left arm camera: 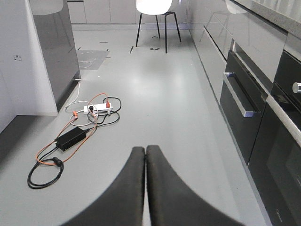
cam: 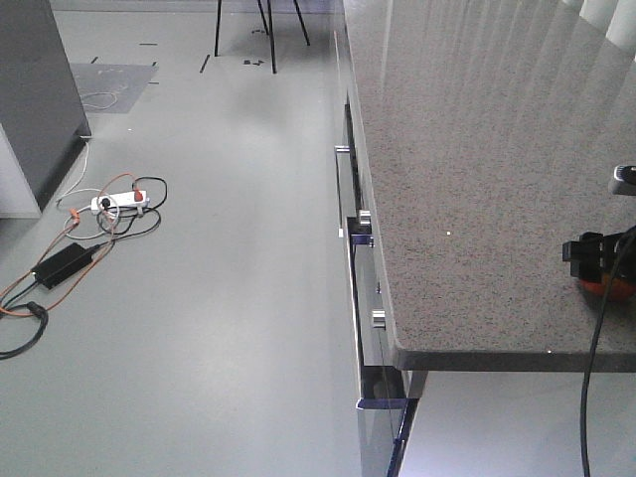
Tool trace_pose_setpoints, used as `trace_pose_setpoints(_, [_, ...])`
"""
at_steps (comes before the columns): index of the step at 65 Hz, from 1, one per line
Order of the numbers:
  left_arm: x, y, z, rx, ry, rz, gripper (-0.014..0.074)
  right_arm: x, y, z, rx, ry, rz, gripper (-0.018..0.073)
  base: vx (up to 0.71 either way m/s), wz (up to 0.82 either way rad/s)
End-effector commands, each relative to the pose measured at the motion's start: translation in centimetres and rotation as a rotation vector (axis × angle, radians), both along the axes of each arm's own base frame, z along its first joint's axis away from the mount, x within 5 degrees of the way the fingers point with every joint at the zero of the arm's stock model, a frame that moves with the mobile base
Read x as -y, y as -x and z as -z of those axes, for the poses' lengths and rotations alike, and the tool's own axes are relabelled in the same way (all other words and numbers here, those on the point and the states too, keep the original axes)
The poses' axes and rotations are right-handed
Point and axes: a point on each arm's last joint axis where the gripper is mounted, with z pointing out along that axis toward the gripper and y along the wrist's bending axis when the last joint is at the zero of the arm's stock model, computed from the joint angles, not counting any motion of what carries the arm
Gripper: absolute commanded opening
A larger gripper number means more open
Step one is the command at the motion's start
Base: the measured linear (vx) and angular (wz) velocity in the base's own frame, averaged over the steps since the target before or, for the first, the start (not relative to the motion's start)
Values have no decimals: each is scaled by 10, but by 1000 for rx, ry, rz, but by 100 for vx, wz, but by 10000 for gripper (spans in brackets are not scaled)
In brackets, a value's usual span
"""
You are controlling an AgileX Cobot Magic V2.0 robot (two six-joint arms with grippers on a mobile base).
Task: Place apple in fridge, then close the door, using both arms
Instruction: 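Lift the apple off the countertop with the right gripper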
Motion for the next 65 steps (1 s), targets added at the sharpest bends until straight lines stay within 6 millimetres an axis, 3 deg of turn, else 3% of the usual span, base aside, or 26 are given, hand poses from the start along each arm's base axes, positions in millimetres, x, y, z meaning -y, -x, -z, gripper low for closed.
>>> trace_pose_setpoints(1, [1,-1,1,57,10,15,-5,3,-5,-24,109,26,10,473,0,0])
trace_pose_setpoints(16, [1,-1,1,57,10,15,-5,3,-4,-23,107,9,20,189,0,0])
trace_pose_setpoints(25, [1,-1,1,57,10,15,-5,2,-3,-28,122,11,21,64,0,0])
trace_pose_setpoints(29, [1,-1,1,57,10,15,-5,2,-1,-36,150,17,22,38,0,0])
trace_pose_setpoints(45, [1,-1,1,57,10,15,-5,-3,20,-97,378,80,17,17,0,0])
trace_pose_setpoints(65, [1,-1,1,57,10,15,-5,-16,70,-151,458,147,-55,24,0,0])
